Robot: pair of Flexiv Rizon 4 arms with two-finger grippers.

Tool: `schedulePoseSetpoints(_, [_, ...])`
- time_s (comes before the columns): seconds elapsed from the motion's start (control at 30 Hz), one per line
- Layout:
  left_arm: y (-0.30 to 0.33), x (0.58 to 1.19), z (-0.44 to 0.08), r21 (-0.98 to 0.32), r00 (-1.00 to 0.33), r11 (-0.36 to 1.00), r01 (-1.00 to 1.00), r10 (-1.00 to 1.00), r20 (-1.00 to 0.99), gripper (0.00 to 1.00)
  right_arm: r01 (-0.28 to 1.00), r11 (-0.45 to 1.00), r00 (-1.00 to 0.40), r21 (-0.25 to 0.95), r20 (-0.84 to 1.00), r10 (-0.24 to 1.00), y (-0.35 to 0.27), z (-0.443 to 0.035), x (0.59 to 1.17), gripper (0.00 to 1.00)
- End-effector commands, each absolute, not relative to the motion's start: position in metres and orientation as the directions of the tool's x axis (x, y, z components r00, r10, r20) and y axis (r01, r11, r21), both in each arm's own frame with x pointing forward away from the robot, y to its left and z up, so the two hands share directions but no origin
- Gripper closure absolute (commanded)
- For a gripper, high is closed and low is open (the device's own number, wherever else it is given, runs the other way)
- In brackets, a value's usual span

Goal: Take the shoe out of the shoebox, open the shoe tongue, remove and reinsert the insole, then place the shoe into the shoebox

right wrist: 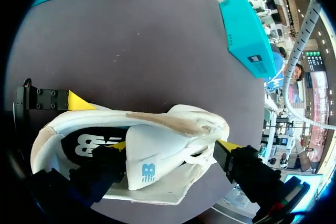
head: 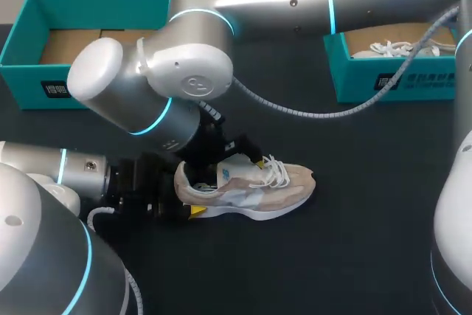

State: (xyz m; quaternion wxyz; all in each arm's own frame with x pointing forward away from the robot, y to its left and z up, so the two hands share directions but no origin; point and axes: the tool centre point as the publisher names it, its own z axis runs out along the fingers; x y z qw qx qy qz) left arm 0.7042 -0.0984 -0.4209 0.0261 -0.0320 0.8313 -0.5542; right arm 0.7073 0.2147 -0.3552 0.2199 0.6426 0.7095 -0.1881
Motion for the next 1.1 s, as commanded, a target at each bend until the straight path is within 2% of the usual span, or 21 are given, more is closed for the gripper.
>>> schedulePoseSetpoints(0.03, [-0.099,0.702,-0.424,-0.922,-0.996,0.387,-0.025,-0.084,-0.009,1.0,0.94,-0.24,0.334,0.241,-0.516,0.789,0.214,-0.351,0.701,0.0])
schedulePoseSetpoints(0.63, [-0.099,0.702,-0.424,-0.922,-0.996,0.387,-0.025,-0.084,-0.009,1.0,0.909,-0.303,0.413,0.286,-0.518,0.749,0.176,-0.311,0.7,0.0])
schedulePoseSetpoints(0.67, [-0.099,0.702,-0.424,-0.922,-0.996,0.387,-0.025,-0.084,-0.009,1.0,0.908,-0.304,0.414,0.287,-0.516,0.75,0.175,-0.31,0.7,0.07])
schedulePoseSetpoints(0.73, [-0.099,0.702,-0.424,-0.922,-0.996,0.387,-0.025,-0.084,-0.009,1.0,0.909,-0.303,0.412,0.285,-0.518,0.75,0.171,-0.309,0.702,0.51])
schedulePoseSetpoints(0.87, [-0.099,0.702,-0.424,-0.922,-0.996,0.387,-0.025,-0.084,-0.009,1.0,0.905,-0.325,0.422,0.273,-0.491,0.762,0.165,-0.308,0.706,0.95])
schedulePoseSetpoints(0.9, [-0.099,0.702,-0.424,-0.922,-0.996,0.387,-0.025,-0.084,-0.009,1.0,0.906,-0.325,0.421,0.272,-0.49,0.764,0.164,-0.308,0.706,1.0])
schedulePoseSetpoints(1.1, [-0.099,0.702,-0.424,-0.922,-0.996,0.387,-0.025,-0.084,-0.009,1.0,0.908,-0.344,0.417,0.238,-0.462,0.782,0.165,-0.306,0.709,1.0])
